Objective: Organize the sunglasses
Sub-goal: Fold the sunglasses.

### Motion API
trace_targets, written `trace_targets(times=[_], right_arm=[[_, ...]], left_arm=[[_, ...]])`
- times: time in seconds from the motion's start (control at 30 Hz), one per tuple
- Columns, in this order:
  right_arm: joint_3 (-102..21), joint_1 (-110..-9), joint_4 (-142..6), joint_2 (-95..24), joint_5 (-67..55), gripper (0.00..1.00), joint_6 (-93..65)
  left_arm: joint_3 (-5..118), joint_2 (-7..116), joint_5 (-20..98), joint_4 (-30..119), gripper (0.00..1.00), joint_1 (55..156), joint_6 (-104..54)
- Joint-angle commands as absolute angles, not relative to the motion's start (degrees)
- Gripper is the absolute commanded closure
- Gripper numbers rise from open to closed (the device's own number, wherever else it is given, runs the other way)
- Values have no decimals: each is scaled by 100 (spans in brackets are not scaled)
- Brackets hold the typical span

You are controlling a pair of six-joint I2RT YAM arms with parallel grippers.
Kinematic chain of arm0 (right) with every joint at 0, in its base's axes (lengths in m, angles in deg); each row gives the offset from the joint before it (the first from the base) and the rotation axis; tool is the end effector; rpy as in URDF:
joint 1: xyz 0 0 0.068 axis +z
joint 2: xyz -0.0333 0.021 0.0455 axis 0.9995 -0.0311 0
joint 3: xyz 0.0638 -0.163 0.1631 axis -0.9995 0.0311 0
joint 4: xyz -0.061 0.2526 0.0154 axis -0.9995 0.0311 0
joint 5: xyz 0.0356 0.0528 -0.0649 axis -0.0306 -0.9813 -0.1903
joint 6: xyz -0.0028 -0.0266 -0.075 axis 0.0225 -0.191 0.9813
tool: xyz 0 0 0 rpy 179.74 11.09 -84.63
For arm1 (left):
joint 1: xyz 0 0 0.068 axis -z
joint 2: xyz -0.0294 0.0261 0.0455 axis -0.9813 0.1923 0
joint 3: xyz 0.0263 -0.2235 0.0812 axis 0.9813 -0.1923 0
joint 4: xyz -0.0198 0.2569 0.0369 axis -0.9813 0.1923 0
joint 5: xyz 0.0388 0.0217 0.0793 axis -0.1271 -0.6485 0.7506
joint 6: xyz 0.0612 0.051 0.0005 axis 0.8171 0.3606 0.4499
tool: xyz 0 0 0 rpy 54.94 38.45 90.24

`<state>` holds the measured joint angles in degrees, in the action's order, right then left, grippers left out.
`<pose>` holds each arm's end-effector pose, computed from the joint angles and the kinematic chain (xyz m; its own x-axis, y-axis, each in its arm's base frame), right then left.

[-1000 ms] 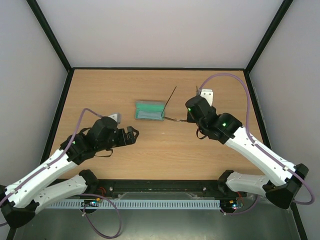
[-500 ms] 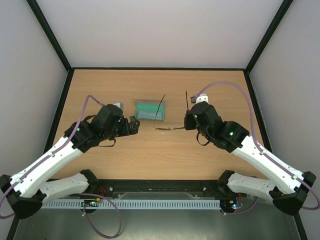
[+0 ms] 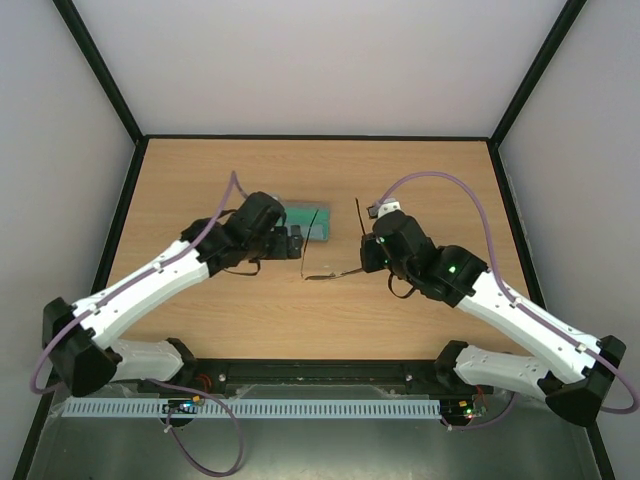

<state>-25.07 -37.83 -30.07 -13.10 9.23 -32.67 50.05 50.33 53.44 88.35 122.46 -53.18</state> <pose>0.1699 0.1911 0.2905 -0.6472 -0.1090 -0.7545 -0.4616 0.8437 0.2740 0.2159 -0.1947 0.2615 -0.8134 -0.1106 -0.5712 0.1389 0.9165 -0.3752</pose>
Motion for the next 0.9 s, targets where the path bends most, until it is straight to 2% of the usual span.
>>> trace_targets(times=[0.0, 0.2, 0.33, 0.57, 0.77, 0.87], right_arm=[[-2555, -3745, -3073, -1386, 902, 99, -3189], [-2538, -3742, -3112, -1404, 933, 99, -3177], [-2540, -3744, -3074, -1302, 1086, 99, -3231], [-2593, -3751, -3074, -1220, 1270, 99, -3442], [-2454, -3754, -3226, -892, 2161, 99, -4242], [-2325, -3756, -3754, -698, 2287, 99, -4039]], left_arm=[[5357, 5509, 5067, 8344, 0, 12661, -5174], [5368, 5425, 4849, 7943, 1, 12908, -5217], [5538, 5151, 5412, 8504, 1, 12792, -5163], [5415, 4250, 5407, 8911, 1, 12347, -5194], [4913, 3333, 5231, 8767, 1, 12311, -5791], [4372, 2901, 5144, 8369, 1, 12308, -6076]])
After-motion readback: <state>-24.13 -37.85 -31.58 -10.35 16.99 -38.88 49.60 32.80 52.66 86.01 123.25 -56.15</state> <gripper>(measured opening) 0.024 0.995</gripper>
